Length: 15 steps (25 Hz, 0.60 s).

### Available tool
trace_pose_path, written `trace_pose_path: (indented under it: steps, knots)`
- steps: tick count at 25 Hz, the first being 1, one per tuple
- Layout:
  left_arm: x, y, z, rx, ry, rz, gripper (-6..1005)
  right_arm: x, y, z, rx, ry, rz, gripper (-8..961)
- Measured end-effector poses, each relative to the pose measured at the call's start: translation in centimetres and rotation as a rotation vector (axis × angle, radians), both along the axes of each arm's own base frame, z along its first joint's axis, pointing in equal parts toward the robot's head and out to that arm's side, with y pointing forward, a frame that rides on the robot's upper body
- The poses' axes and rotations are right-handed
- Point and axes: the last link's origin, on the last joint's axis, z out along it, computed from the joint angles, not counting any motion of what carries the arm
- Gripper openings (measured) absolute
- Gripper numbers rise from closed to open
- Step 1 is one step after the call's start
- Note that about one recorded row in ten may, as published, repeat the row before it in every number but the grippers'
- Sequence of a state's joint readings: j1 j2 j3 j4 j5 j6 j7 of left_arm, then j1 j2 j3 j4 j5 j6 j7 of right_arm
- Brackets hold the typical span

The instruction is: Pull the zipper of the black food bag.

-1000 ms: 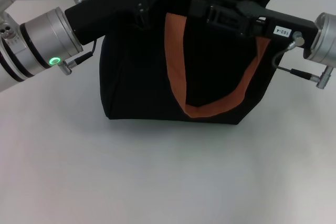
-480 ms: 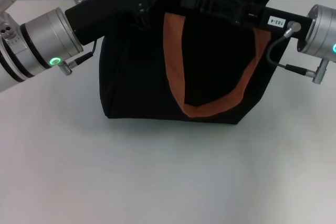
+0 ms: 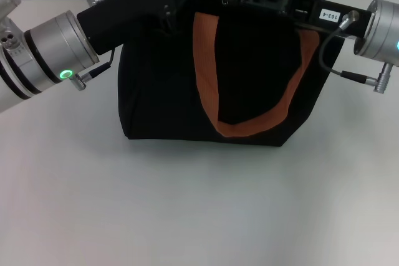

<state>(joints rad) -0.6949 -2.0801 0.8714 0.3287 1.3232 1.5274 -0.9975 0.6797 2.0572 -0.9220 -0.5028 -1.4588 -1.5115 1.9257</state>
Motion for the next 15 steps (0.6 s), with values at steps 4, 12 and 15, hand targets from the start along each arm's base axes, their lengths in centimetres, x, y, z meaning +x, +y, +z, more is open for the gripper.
trace_pose_path:
  steps: [4, 12, 15]
  knots:
    - [0.0, 0.0, 0.0, 0.0, -0.002, 0.002, 136, 0.0, 0.1, 0.0, -0.002, 0.0, -0.003, 430]
    - [0.1, 0.1, 0.0, 0.003, -0.002, 0.0, 139, -0.8, 0.4, -0.3, -0.012, -0.022, 0.024, 368]
    - [0.1, 0.1, 0.0, 0.004, -0.001, -0.001, 140, -1.1, 0.6, -0.5, -0.022, -0.043, 0.04, 319]
